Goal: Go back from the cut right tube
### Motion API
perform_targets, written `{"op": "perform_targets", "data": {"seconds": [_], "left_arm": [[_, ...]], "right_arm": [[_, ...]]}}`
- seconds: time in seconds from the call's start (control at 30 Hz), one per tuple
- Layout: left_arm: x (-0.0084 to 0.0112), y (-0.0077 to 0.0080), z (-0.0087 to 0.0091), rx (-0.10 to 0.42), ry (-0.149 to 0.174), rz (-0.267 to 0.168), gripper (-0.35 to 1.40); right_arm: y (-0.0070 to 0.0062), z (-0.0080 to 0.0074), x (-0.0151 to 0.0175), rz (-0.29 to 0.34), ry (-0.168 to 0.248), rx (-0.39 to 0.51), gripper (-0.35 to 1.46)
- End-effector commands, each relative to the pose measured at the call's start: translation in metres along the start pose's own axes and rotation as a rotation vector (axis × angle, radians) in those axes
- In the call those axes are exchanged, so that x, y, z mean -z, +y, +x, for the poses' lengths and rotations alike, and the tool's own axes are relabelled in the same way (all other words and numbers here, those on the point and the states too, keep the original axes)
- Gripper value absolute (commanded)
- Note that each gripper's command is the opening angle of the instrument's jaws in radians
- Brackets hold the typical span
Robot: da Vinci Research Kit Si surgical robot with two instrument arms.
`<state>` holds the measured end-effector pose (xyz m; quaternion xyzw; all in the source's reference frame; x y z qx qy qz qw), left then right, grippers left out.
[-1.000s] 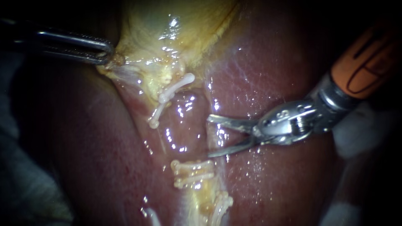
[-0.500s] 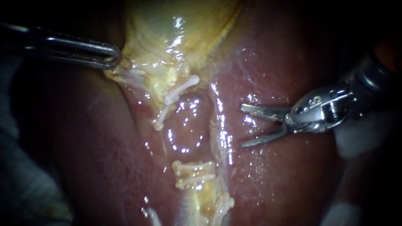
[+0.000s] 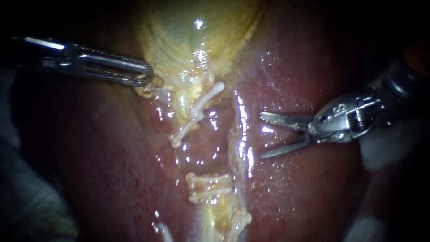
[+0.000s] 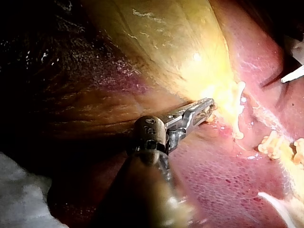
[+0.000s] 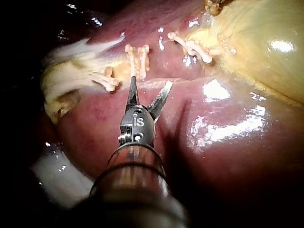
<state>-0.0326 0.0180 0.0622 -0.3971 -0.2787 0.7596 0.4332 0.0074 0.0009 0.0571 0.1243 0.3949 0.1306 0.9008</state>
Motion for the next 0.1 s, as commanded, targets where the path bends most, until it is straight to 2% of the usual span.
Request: {"op": "perform_targets", "data": {"seconds": [0.03, 0.1], "left_arm": [[0.0001, 0.0, 0.0, 0.001, 0.0, 0.001, -0.35], [0.0006, 0.0001, 0.0002, 0.001, -0.002, -0.002, -0.35]], "right_arm": [[0.0, 0.0, 0.0, 0.0, 0.0, 0.0, 1.45], [0.0, 0.0001, -0.0003, 0.019, 0.004, 0.0, 1.45]]}}
